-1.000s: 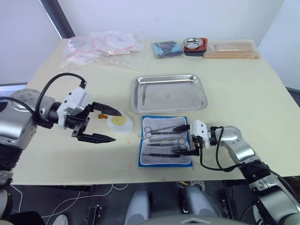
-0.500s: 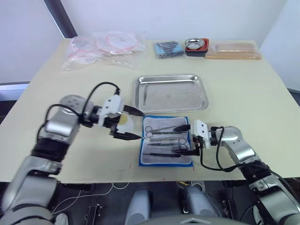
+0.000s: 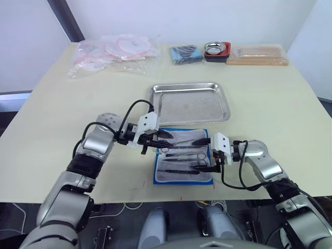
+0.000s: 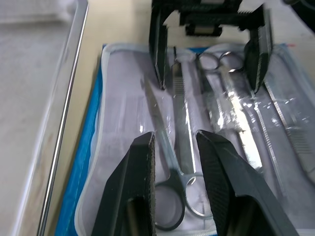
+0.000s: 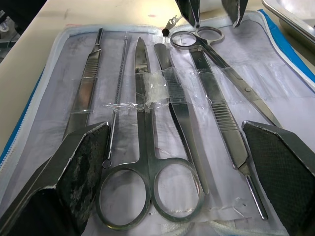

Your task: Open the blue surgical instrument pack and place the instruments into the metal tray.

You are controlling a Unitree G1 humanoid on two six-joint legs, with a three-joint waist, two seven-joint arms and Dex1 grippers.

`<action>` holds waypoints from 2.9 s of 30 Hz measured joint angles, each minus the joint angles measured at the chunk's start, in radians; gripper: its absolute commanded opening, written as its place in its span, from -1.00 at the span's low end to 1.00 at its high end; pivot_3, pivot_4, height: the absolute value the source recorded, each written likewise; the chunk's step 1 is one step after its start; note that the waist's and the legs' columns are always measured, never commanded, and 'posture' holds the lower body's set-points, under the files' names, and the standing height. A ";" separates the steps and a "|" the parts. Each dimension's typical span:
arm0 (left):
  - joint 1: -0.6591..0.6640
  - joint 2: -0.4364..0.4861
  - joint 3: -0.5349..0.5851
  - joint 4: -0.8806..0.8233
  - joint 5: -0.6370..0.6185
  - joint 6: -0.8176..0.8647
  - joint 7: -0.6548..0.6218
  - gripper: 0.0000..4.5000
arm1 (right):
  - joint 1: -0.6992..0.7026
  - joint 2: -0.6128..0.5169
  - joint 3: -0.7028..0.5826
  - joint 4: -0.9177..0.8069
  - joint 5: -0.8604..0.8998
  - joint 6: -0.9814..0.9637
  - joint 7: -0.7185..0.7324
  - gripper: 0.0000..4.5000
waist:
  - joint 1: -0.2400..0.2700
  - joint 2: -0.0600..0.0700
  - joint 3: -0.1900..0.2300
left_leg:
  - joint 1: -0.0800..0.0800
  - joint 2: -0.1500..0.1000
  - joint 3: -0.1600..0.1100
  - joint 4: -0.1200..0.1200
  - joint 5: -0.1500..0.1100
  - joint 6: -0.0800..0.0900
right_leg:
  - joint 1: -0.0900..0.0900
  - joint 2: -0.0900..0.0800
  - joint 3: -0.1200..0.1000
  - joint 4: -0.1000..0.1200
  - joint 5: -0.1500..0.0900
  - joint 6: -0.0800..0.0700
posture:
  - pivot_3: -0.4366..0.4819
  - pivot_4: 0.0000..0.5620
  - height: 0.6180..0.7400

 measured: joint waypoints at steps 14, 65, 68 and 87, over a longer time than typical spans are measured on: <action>-0.045 -0.094 0.001 0.125 0.078 -0.013 0.056 -0.36 | -0.007 0.001 0.001 0.001 0.000 0.000 0.000 1.00 | -0.001 0.000 0.000 | 0.000 0.000 0.000 0.000 0.000 0.000 | 0.000 0.000 0.000 0.000 0.000 0.000 | -0.05 -0.47 1.00; -0.093 -0.084 -0.030 0.106 0.151 0.070 -0.046 -0.95 | 0.000 0.002 0.001 0.000 0.000 0.001 -0.002 1.00 | -0.001 0.000 -0.001 | 0.000 0.000 -0.001 0.000 0.000 0.000 | 0.001 0.000 -0.001 0.000 0.000 0.000 | -0.05 -0.47 1.00; -0.119 -0.073 -0.040 0.102 0.158 0.109 -0.068 -0.95 | -0.004 0.002 0.001 0.001 0.000 0.001 -0.002 1.00 | -0.001 0.000 -0.001 | 0.000 0.000 -0.001 0.000 0.000 0.000 | 0.001 0.000 -0.001 0.000 0.000 0.000 | -0.05 -0.47 1.00; -0.188 -0.008 -0.120 -0.085 0.216 0.370 -0.108 -0.95 | -0.006 0.007 0.000 0.001 0.000 0.000 -0.004 1.00 | -0.004 0.000 0.000 | 0.000 0.000 -0.001 0.000 0.000 0.000 | 0.001 0.001 -0.001 0.000 0.000 0.000 | -0.05 -0.47 1.00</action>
